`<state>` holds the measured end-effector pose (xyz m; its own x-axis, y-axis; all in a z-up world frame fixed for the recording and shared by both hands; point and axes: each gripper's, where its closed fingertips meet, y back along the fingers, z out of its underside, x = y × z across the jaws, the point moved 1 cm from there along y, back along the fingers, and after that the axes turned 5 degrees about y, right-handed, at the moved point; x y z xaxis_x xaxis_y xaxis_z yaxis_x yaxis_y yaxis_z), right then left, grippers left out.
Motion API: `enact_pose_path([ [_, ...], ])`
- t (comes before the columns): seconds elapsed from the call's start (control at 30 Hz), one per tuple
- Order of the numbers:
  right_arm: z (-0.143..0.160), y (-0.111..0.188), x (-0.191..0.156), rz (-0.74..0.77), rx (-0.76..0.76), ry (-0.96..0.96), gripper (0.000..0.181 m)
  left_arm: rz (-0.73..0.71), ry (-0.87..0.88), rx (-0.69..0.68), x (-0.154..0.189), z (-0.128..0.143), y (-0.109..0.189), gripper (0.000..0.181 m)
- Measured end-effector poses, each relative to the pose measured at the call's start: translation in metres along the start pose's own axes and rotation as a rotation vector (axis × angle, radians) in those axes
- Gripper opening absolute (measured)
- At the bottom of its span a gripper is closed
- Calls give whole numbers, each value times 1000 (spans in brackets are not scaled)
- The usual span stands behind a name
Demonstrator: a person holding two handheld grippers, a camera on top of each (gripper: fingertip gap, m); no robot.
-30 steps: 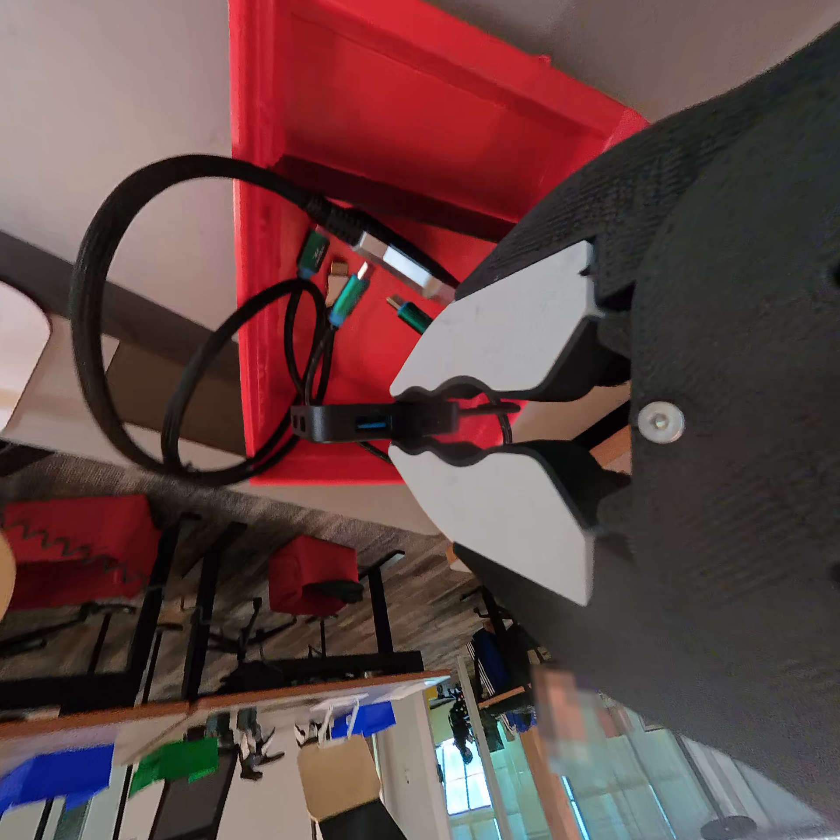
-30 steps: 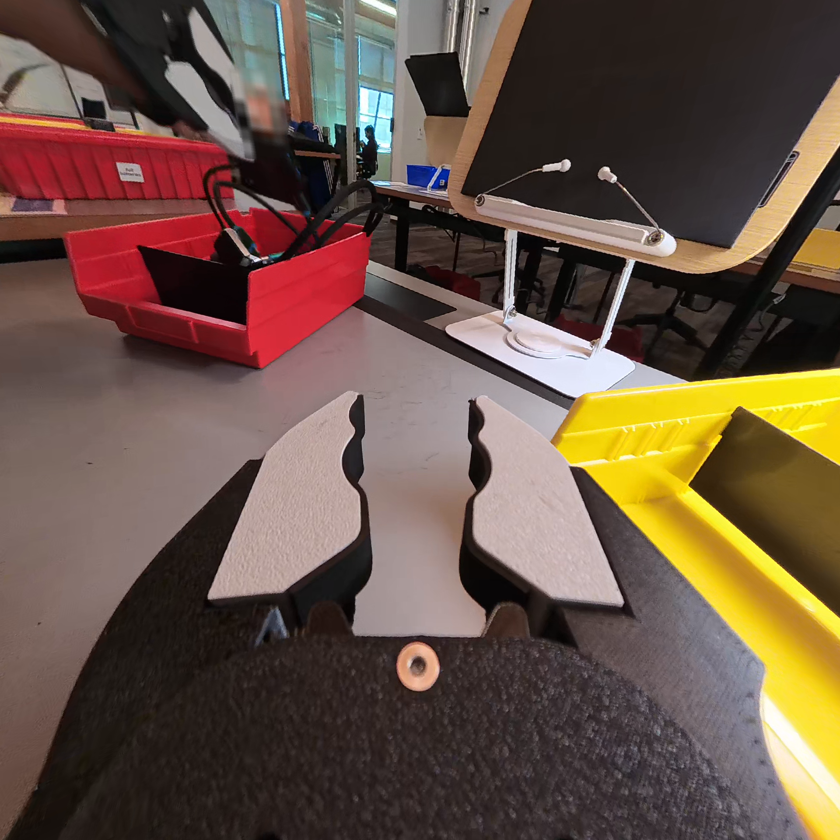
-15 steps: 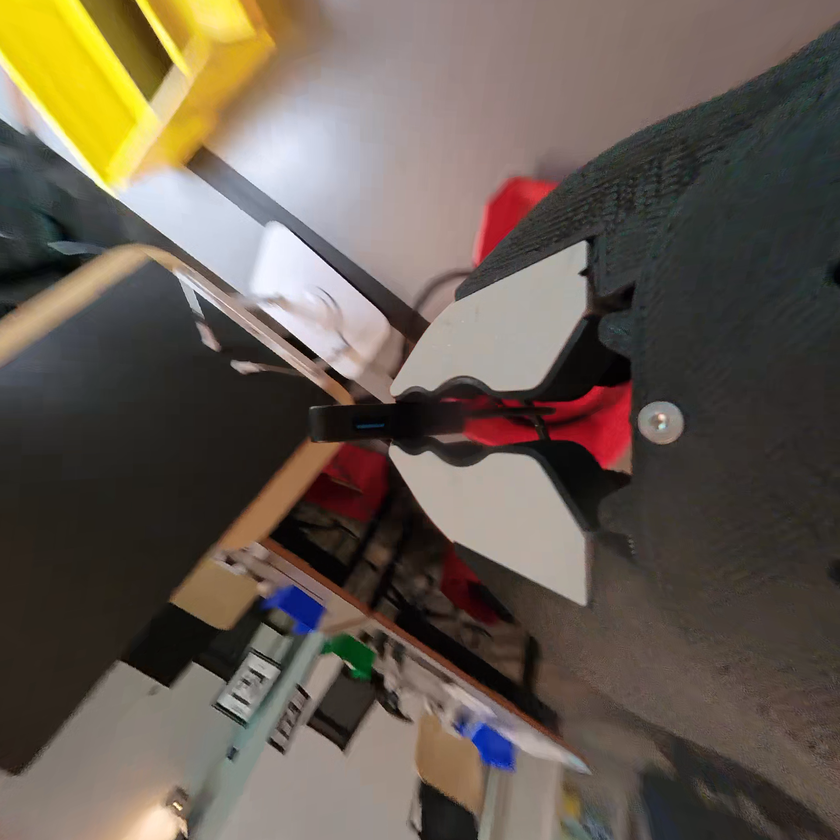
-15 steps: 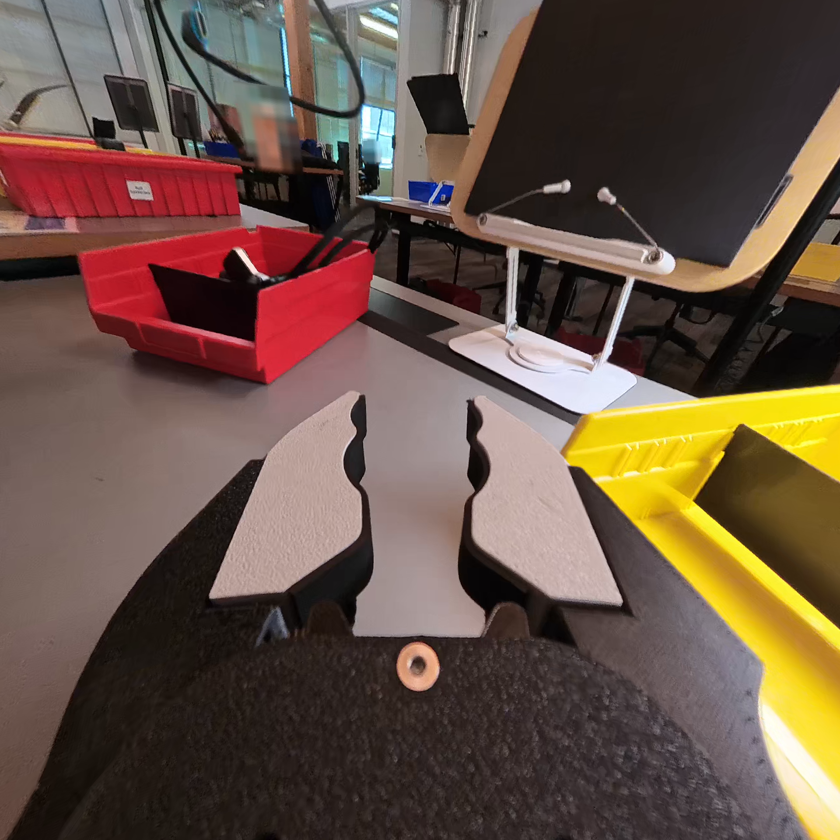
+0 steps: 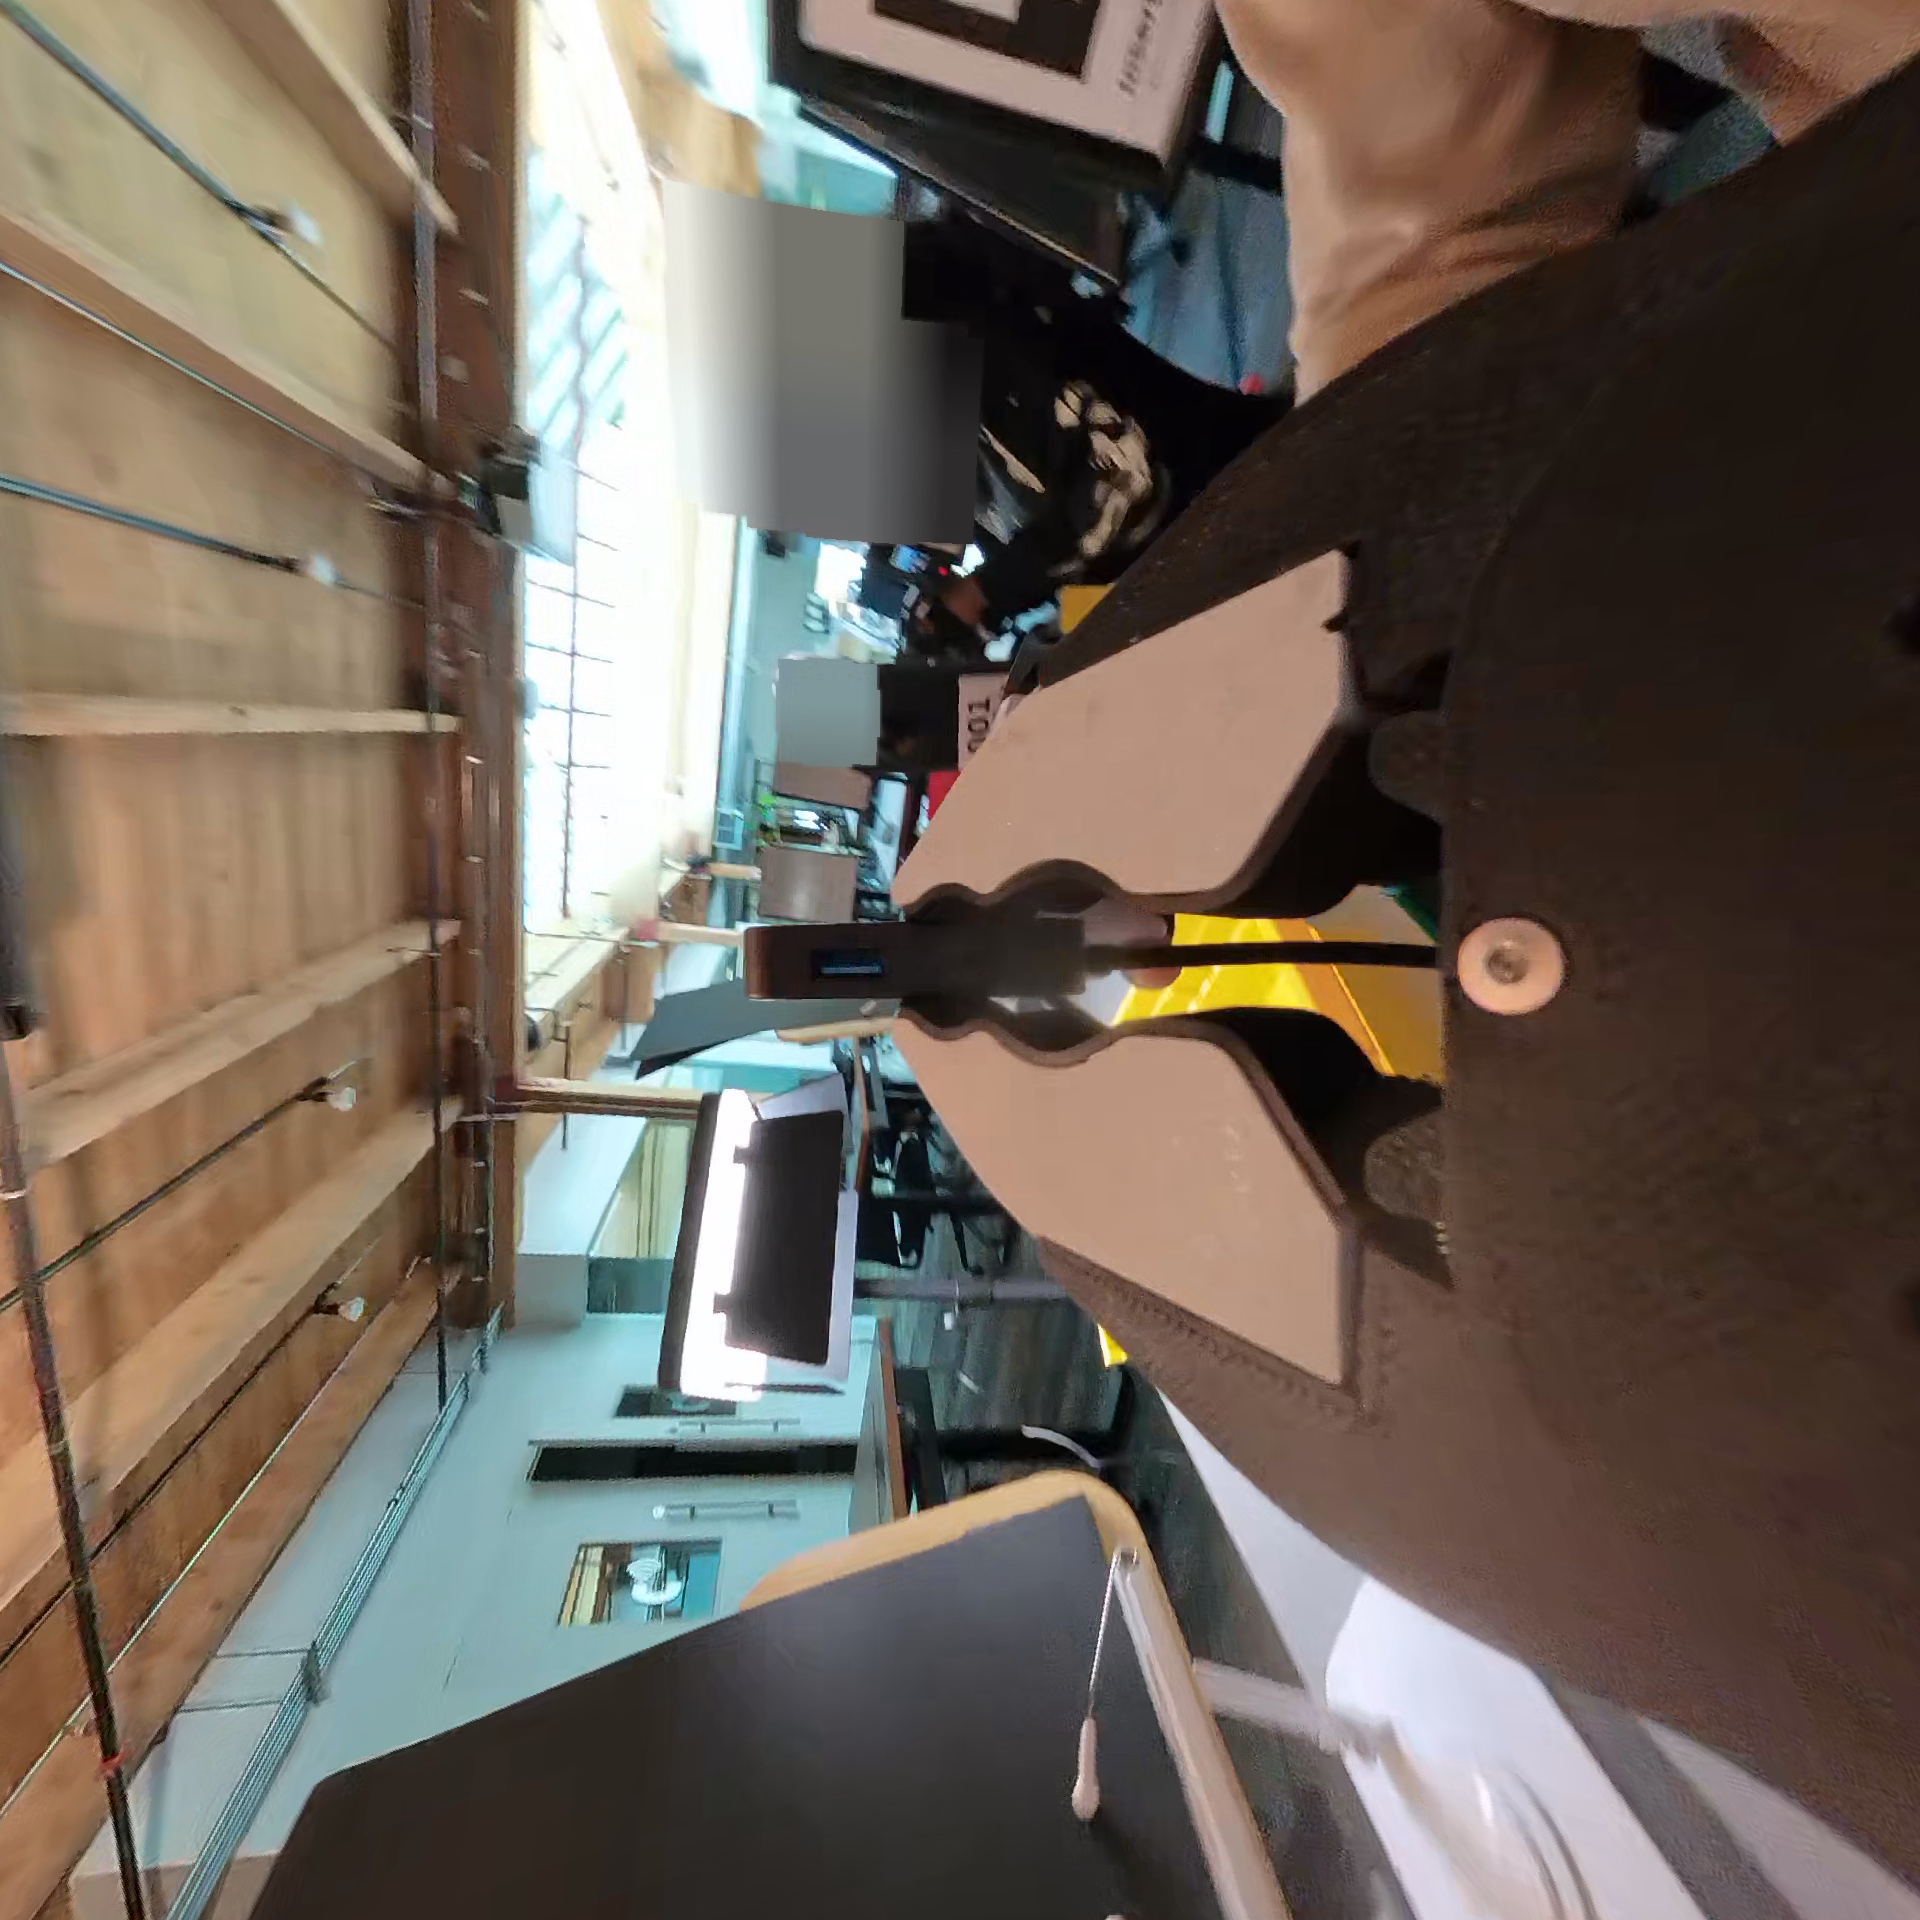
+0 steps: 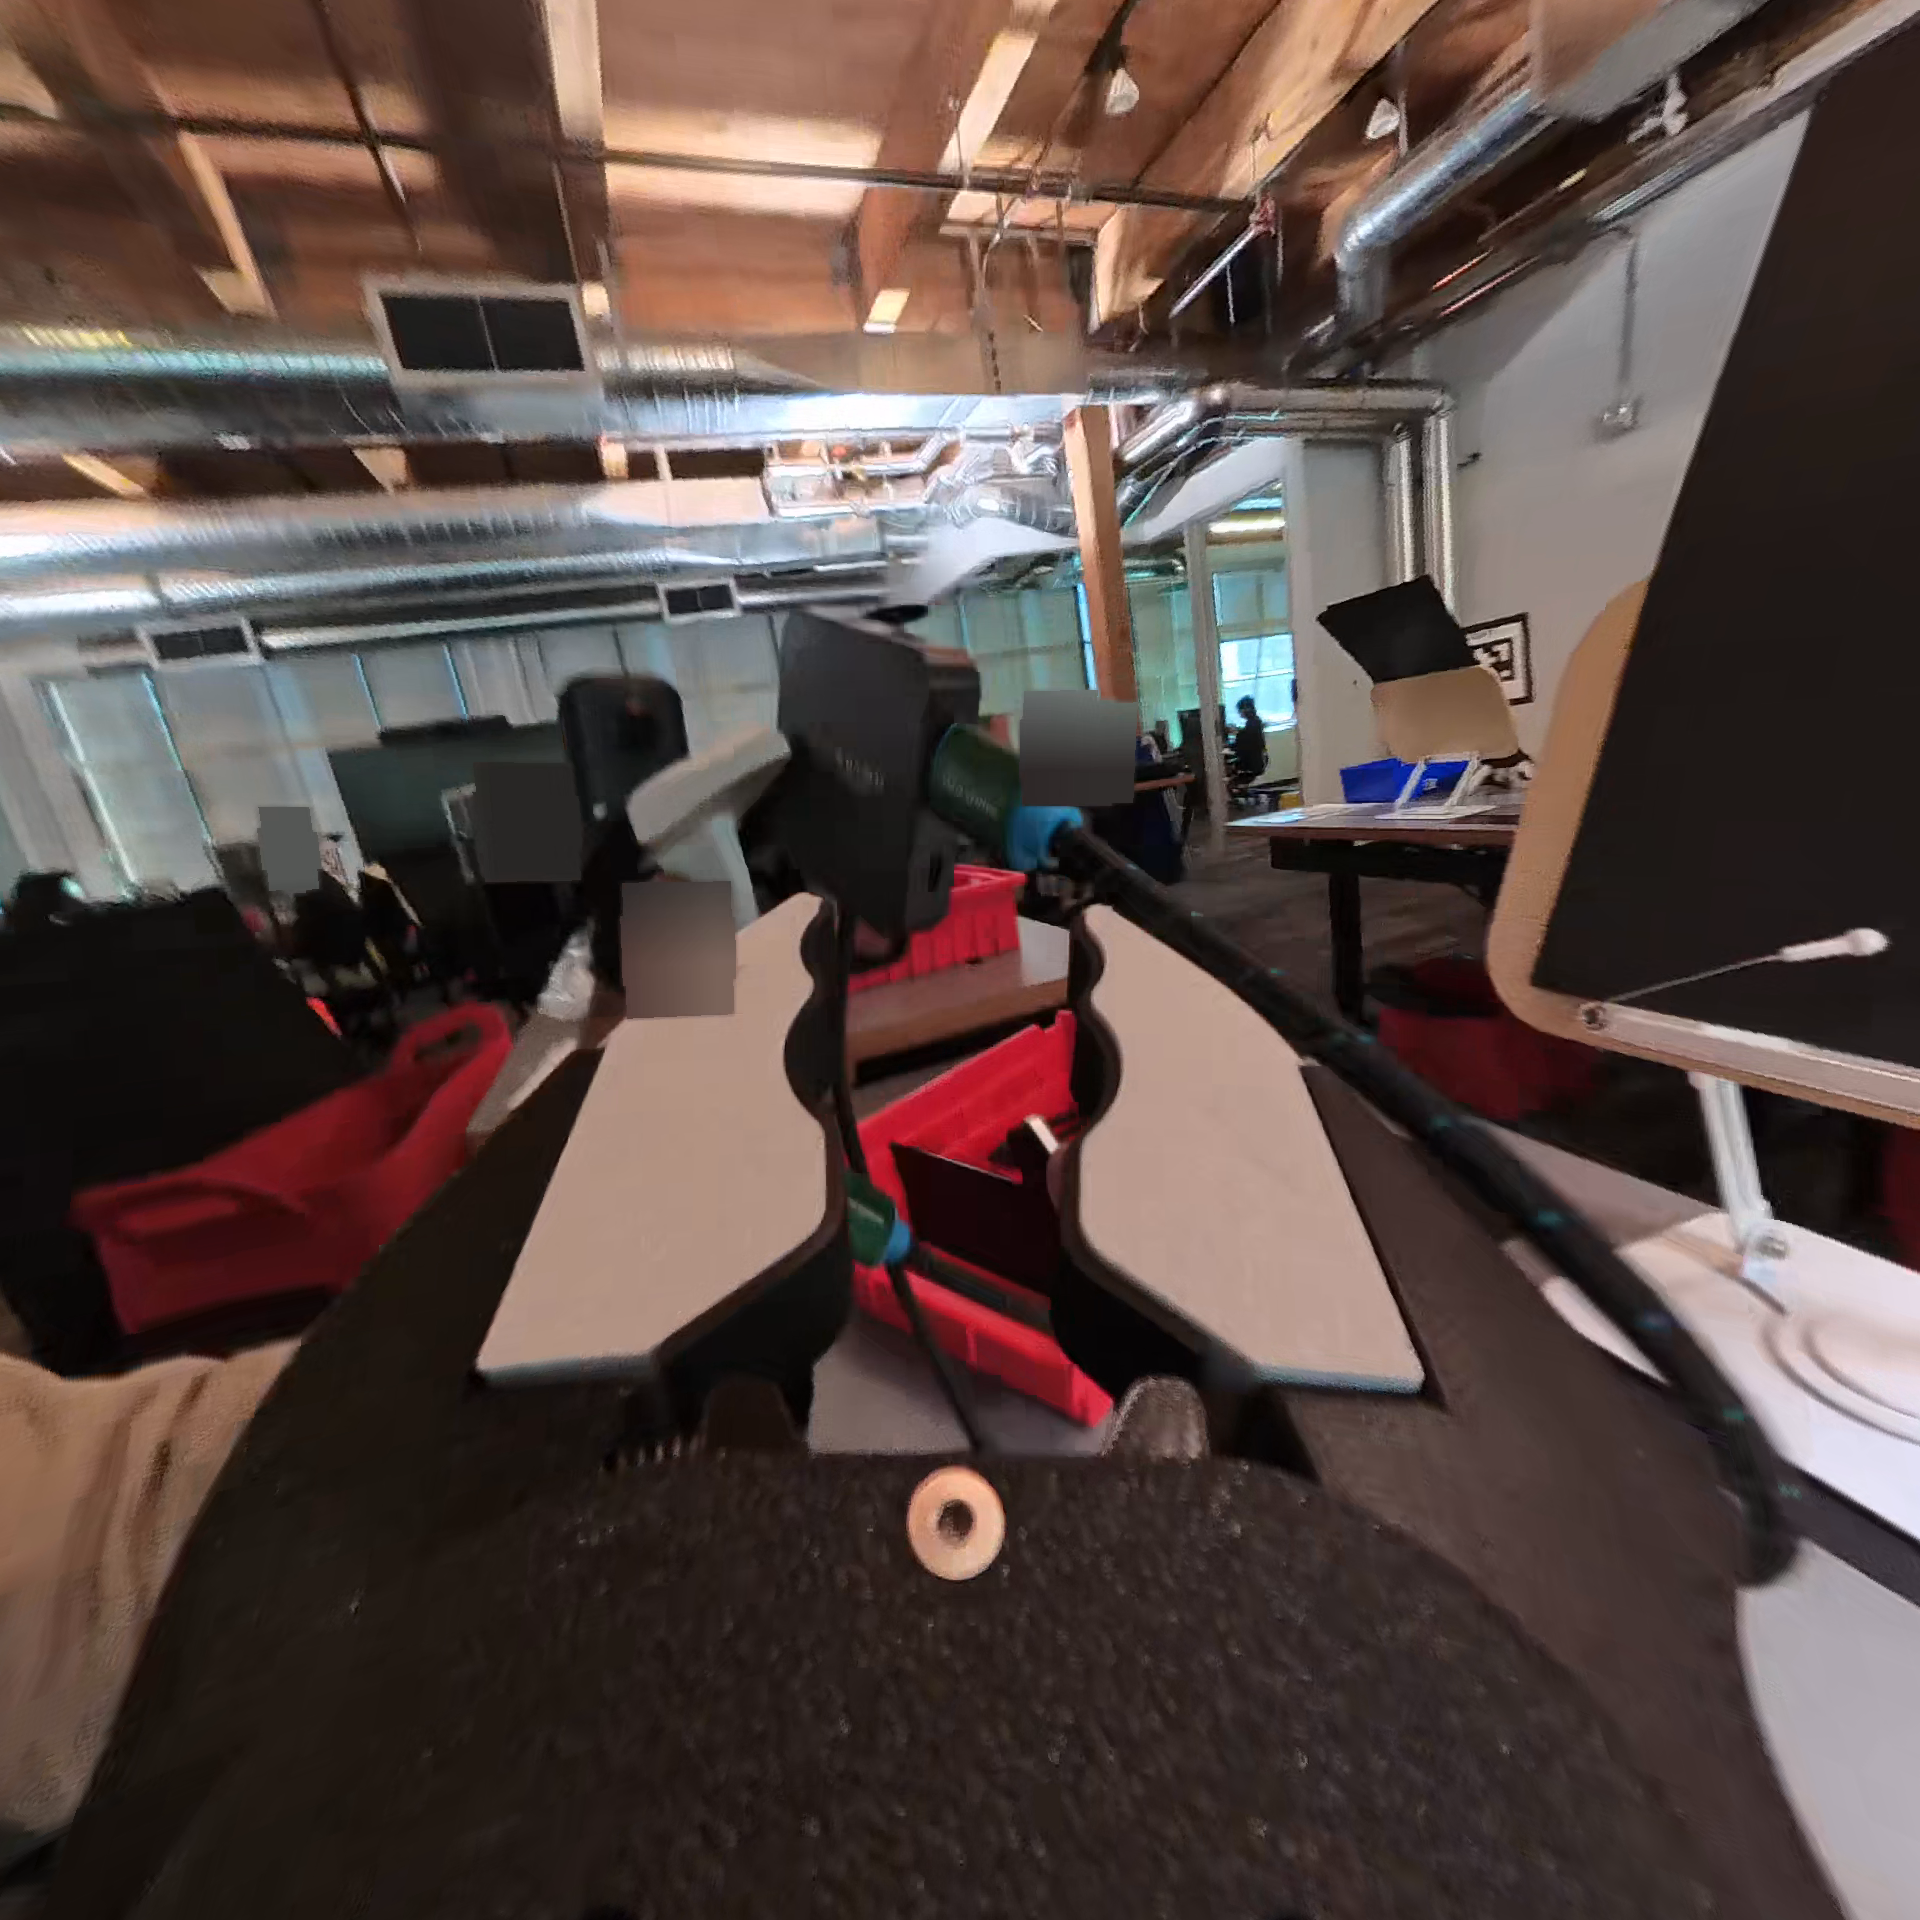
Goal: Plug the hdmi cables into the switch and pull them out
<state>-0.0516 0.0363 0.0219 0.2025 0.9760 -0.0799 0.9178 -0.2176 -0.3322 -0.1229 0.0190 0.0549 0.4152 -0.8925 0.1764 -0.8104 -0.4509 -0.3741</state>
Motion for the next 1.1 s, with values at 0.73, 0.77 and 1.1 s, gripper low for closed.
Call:
enact_pose_path([
  [0.73,10,11,-12,-296,-114,-194,12,153,111,-293,19,80,-23,16],
  [0.77,9,11,-11,-296,-105,-204,12,149,112,-294,18,80,-23,15],
  [1.1,8,16,-5,-274,-84,-165,13,150,154,-296,15,75,-20,14],
])
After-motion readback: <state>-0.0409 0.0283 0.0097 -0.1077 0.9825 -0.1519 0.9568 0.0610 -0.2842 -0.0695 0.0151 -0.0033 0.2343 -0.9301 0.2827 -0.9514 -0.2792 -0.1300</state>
